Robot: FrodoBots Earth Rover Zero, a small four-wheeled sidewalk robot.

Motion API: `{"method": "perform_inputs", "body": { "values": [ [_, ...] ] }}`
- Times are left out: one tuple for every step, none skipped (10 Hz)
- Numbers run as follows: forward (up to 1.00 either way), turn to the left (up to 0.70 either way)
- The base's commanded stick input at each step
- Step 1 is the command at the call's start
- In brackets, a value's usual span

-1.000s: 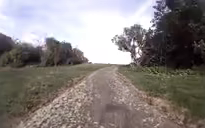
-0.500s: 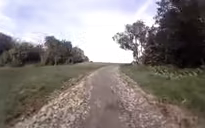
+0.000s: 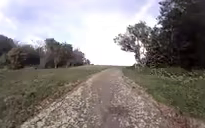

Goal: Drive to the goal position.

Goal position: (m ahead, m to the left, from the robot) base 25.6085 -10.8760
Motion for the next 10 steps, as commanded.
{"method": "perform_inputs", "body": {
  "values": [
    [0.85, -0.13],
    [0.85, -0.28],
    [0.85, -0.34],
    [0.85, -0.33],
    [0.85, -0.16],
    [0.85, -0.05],
    [0.85, -0.01],
    [0.85, 0.00],
    [0.85, 0.00],
    [0.85, 0.00]
  ]
}}
